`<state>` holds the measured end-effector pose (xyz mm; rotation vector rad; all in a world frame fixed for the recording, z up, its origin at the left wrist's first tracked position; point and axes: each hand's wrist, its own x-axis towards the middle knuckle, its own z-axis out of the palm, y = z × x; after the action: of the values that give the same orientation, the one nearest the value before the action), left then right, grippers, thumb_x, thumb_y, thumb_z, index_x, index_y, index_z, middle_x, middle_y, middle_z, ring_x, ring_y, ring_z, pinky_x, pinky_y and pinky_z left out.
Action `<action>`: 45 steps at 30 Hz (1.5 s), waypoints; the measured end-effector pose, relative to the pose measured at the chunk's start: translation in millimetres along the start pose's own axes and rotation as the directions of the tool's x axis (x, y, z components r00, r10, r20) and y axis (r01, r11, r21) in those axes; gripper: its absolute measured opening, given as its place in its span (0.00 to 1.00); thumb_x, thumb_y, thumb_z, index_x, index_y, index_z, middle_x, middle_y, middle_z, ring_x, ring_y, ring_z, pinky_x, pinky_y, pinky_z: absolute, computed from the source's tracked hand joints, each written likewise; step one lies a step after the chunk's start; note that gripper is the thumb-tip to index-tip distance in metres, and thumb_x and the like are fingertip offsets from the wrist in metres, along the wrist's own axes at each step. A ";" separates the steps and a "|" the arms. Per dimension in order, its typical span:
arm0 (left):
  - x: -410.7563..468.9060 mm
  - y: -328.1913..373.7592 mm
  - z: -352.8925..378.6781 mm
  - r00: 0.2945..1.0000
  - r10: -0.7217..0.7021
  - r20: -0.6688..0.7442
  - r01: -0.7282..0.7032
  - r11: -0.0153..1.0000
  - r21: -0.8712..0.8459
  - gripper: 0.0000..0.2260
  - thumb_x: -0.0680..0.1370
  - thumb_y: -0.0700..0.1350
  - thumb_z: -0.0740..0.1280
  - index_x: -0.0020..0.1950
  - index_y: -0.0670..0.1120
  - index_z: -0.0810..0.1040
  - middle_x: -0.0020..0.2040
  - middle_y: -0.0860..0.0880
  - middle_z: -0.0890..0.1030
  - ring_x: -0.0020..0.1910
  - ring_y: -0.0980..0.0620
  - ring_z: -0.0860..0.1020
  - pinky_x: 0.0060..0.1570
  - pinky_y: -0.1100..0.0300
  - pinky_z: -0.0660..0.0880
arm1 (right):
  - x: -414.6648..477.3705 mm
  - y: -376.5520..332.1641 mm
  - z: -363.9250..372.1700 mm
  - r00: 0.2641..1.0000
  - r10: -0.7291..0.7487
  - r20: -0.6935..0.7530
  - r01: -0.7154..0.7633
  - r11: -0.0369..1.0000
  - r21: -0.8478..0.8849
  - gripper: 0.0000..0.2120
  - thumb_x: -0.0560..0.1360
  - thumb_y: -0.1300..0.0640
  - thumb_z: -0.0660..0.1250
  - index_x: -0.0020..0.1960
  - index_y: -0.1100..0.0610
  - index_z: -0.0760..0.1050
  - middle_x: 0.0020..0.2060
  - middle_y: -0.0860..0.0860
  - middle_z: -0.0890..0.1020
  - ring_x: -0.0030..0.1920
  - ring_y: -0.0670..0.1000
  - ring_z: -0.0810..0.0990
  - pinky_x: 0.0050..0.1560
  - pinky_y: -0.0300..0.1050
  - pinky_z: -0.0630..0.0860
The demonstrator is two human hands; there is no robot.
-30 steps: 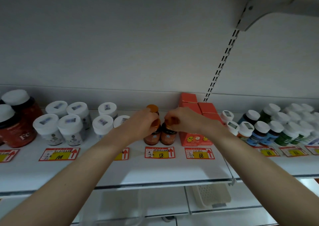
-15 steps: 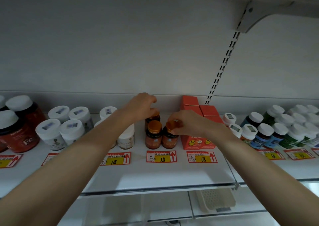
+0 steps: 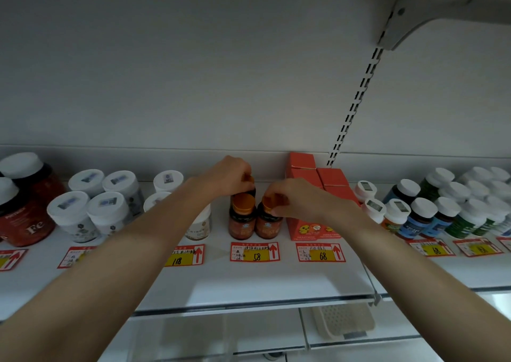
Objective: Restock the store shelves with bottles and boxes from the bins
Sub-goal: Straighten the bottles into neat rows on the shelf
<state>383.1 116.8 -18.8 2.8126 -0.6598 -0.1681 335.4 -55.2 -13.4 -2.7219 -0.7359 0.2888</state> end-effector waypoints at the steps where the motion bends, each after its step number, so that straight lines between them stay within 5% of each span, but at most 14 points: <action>1: -0.5 0.7 0.4 1.000 -0.006 -0.002 0.006 1.000 -0.003 0.15 0.77 0.48 0.64 0.54 0.37 0.77 0.49 0.39 0.79 0.45 0.47 0.74 0.44 0.57 0.69 | -0.4 0.3 0.1 1.000 -0.004 0.001 0.004 1.000 -0.003 0.12 0.75 0.58 0.66 0.58 0.59 0.75 0.53 0.53 0.79 0.51 0.50 0.76 0.46 0.38 0.69; 8: -2.5 2.7 3.3 0.999 -0.039 -0.022 0.038 0.998 -0.043 0.15 0.78 0.48 0.64 0.56 0.37 0.76 0.51 0.40 0.78 0.49 0.45 0.76 0.43 0.59 0.68 | -3.0 -1.9 -0.5 0.999 -0.034 0.002 0.034 0.999 -0.017 0.11 0.75 0.59 0.65 0.56 0.61 0.76 0.51 0.56 0.80 0.50 0.53 0.77 0.48 0.45 0.73; 13: -4.2 2.7 7.4 0.986 -0.072 -0.148 0.058 0.994 -0.093 0.10 0.79 0.48 0.61 0.48 0.41 0.74 0.52 0.39 0.78 0.51 0.44 0.76 0.51 0.54 0.70 | -8.3 -3.4 -1.7 0.990 -0.089 -0.107 0.082 0.994 -0.071 0.11 0.76 0.58 0.65 0.56 0.60 0.77 0.49 0.54 0.80 0.44 0.47 0.73 0.41 0.39 0.65; 18: -5.9 14.0 0.8 0.947 -0.049 -0.318 0.025 0.996 -0.080 0.17 0.80 0.49 0.60 0.62 0.39 0.75 0.59 0.39 0.76 0.58 0.42 0.74 0.57 0.50 0.70 | -32.5 -13.5 1.9 0.977 -0.139 -0.161 0.144 0.989 0.019 0.09 0.75 0.57 0.65 0.51 0.60 0.80 0.46 0.51 0.82 0.45 0.49 0.78 0.46 0.44 0.72; 22: -5.5 21.7 -1.4 0.917 -0.001 -0.399 -0.038 0.995 -0.092 0.16 0.79 0.48 0.60 0.58 0.38 0.77 0.55 0.39 0.78 0.54 0.43 0.75 0.54 0.49 0.71 | -51.0 -23.4 9.2 0.987 -0.068 -0.143 0.079 0.994 0.076 0.10 0.76 0.54 0.65 0.54 0.56 0.80 0.46 0.44 0.79 0.44 0.41 0.75 0.42 0.32 0.68; 26: -11.1 34.6 -0.4 0.894 0.068 -0.442 -0.125 0.987 -0.101 0.15 0.79 0.46 0.61 0.58 0.38 0.77 0.55 0.38 0.78 0.54 0.41 0.76 0.54 0.48 0.71 | -69.4 -17.9 17.1 0.981 -0.005 -0.193 0.030 0.991 0.130 0.09 0.75 0.56 0.66 0.52 0.58 0.80 0.49 0.51 0.83 0.48 0.47 0.79 0.50 0.42 0.73; 31: -21.0 63.1 7.4 0.873 0.188 -0.450 -0.260 0.960 -0.104 0.17 0.76 0.49 0.60 0.51 0.36 0.79 0.49 0.37 0.80 0.49 0.40 0.77 0.48 0.51 0.72 | -99.2 3.8 16.7 0.932 0.126 -0.339 -0.070 0.983 0.172 0.06 0.72 0.61 0.69 0.48 0.61 0.81 0.44 0.54 0.84 0.43 0.47 0.79 0.45 0.31 0.70; 34: -26.5 77.2 15.0 0.866 0.218 -0.450 -0.309 0.941 -0.139 0.16 0.77 0.49 0.63 0.56 0.38 0.78 0.53 0.39 0.79 0.52 0.42 0.76 0.51 0.54 0.70 | -113.9 17.7 10.2 0.906 0.196 -0.375 -0.137 0.974 0.178 0.06 0.73 0.62 0.69 0.48 0.61 0.81 0.43 0.51 0.82 0.38 0.41 0.75 0.42 0.23 0.68; 40: -31.1 96.0 29.4 0.901 0.241 -0.361 -0.317 0.933 -0.169 0.17 0.76 0.49 0.65 0.61 0.41 0.75 0.60 0.44 0.76 0.57 0.48 0.73 0.53 0.61 0.68 | -119.3 55.1 -12.0 0.888 0.291 -0.356 -0.253 0.956 0.149 0.10 0.74 0.57 0.67 0.54 0.58 0.78 0.48 0.54 0.81 0.50 0.52 0.78 0.51 0.48 0.74; 45: -20.2 105.5 40.2 0.948 0.196 -0.250 -0.224 0.971 -0.085 0.21 0.75 0.53 0.67 0.64 0.44 0.73 0.61 0.45 0.74 0.58 0.46 0.74 0.55 0.50 0.73 | -103.4 85.4 -29.8 0.942 0.208 -0.264 -0.230 0.972 -0.054 0.15 0.74 0.51 0.67 0.59 0.53 0.75 0.47 0.49 0.74 0.51 0.52 0.74 0.39 0.38 0.63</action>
<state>313.9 25.9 -28.5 2.5760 -0.8553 0.1673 294.7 -186.0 -3.2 -2.8500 -0.3810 -0.0508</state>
